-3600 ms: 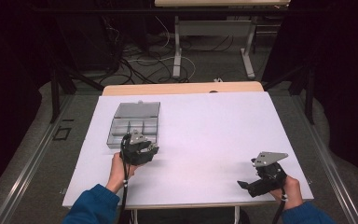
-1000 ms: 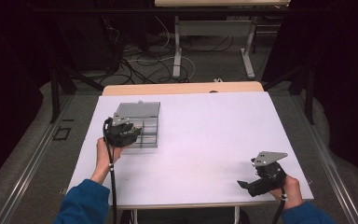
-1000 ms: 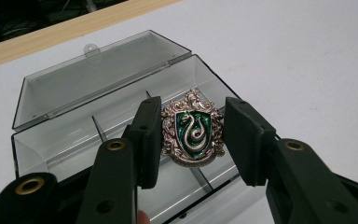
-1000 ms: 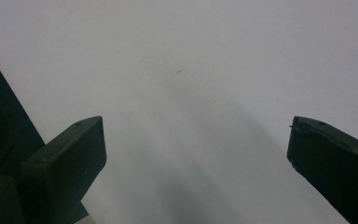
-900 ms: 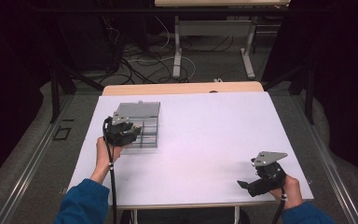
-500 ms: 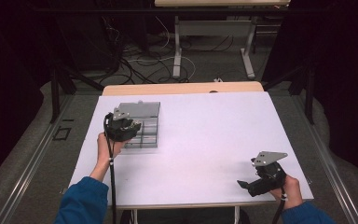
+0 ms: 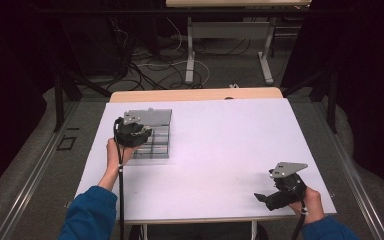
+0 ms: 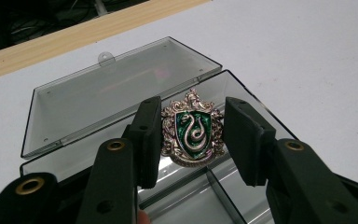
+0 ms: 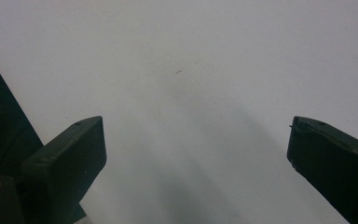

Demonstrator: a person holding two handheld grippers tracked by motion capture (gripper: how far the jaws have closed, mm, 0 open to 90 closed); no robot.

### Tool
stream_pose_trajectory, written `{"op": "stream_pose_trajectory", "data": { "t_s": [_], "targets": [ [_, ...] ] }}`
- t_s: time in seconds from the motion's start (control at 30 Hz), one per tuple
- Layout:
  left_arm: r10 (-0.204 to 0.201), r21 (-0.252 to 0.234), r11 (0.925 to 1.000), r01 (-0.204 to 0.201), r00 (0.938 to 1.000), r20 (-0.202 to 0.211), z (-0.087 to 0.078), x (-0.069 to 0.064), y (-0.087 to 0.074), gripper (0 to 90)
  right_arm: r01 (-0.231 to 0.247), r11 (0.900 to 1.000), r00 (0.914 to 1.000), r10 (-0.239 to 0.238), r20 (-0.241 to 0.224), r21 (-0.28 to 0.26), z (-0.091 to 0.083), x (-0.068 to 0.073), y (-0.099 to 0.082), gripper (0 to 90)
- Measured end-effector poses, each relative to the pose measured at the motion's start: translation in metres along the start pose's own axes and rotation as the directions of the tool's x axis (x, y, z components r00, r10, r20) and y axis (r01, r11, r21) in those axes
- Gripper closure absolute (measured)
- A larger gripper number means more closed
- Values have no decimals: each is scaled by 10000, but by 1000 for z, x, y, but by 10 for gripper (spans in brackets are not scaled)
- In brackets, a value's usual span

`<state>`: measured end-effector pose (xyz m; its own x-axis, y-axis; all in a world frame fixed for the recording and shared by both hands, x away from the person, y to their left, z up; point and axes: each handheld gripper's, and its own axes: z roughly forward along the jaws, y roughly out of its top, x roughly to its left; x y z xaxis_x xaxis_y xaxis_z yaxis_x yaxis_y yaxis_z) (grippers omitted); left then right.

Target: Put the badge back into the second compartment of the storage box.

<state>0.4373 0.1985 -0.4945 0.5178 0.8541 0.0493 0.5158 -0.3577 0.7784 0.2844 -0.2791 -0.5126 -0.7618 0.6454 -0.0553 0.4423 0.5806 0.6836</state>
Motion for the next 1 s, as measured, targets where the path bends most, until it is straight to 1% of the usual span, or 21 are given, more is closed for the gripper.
{"op": "stream_pose_trajectory", "data": {
  "t_s": [0.1, 0.17, 0.2, 0.27, 0.3, 0.33, 0.37, 0.4, 0.43, 0.47, 0.53, 0.57, 0.6, 0.63, 0.7, 0.77, 0.83, 0.9, 0.93, 0.97, 1.0],
  "targets": [
    [-72, -133, 9999, 70, 9999, -109, 4, 0, -1, 585, -39, 10000, 10000, 39, 44, 27, 0, 0, 0, 40],
    [-1, 48, 10000, 1, 10000, -81, 5, 2, 0, 585, -48, 10000, 10000, 48, 50, 24, 0, 0, 0, 40],
    [-83, 96, 9999, 83, 9999, -57, 6, 2, 0, 585, -65, 10000, 10000, 65, 56, 23, 0, 0, 0, 40],
    [-54, 85, 9999, 55, 9999, -102, 8, 3, -1, 585, -29, 10000, 10000, 29, -25, 56, 0, 0, 0, 40],
    [-65, 202, 9998, 67, 9999, -121, 9, 4, 0, 585, -46, 10000, 10000, 46, 23, 6, 1, 0, 0, 40],
    [-41, 165, 9999, 43, 9999, -118, 10, 5, -1, 585, -44, 10000, 10000, 44, 17, 19, 1, 0, 0, 40],
    [-140, 138, 9998, 142, 9998, -159, 11, 5, -1, 585, -59, 10000, 9999, 60, 88, -18, 1, 0, 0, 41],
    [-116, 61, 9999, 118, 9997, -232, 13, 5, -2, 585, -57, 10000, 10000, 57, 40, 3, 1, 0, 0, 40],
    [-112, 195, 9997, 115, 9997, -203, 13, 6, -2, 585, -59, 10000, 10000, 59, 13, 21, 1, 0, 0, 41],
    [-191, 154, 9997, 194, 9996, -201, 13, 6, -2, 585, -59, 10000, 10000, 59, 52, -11, 1, 0, 0, 41],
    [-122, 280, 9995, 127, 9997, -188, 13, 8, -3, 585, -91, 10000, 9999, 90, 47, 26, 1, 0, 0, 41],
    [-146, 174, 9997, 152, 9993, -338, 15, 9, -3, 585, -68, 10000, 10000, 68, 43, 21, 1, 0, 0, 40],
    [-170, 147, 9997, 175, 9994, -314, 15, 9, -4, 585, -79, 10000, 9999, 79, 104, -8, 1, 0, 0, 41],
    [-174, 195, 9996, 181, 9992, -356, 16, 10, -4, 585, -64, 10000, 10000, 64, 35, 21, 1, 0, 0, 41],
    [-190, 305, 9993, 201, 9992, -361, 17, 11, -5, 585, -72, 10000, 9999, 72, 78, 12, 1, 0, 0, 41],
    [-237, 327, 9991, 253, 9986, -466, 19, 12, -6, 585, -67, 9999, 10000, 67, 18, 85, 1, 0, 0, 41],
    [-251, 318, 9991, 267, 9985, -492, 22, 13, -7, 585, -88, 9999, 9999, 89, 46, -144, 2, 0, -1, 41],
    [-289, 459, 9985, 312, 9983, -500, 23, 13, -8, 585, -91, 9999, 9999, 92, 82, -141, 2, 0, -1, 41],
    [-253, 401, 9988, 273, 9984, -501, 24, 14, -8, 585, -88, 9999, 9999, 88, 50, -133, 2, 0, -1, 41],
    [-243, 474, 9985, 270, 9981, -564, 24, 14, -8, 585, -79, 10000, 10000, 79, 40, -36, 2, 0, 0, 41],
    [-290, 470, 9984, 315, 9982, -530, 25, 14, -9, 585, -78, 10000, 10000, 78, 40, 32, 1, 0, 0, 41]
  ]
}}
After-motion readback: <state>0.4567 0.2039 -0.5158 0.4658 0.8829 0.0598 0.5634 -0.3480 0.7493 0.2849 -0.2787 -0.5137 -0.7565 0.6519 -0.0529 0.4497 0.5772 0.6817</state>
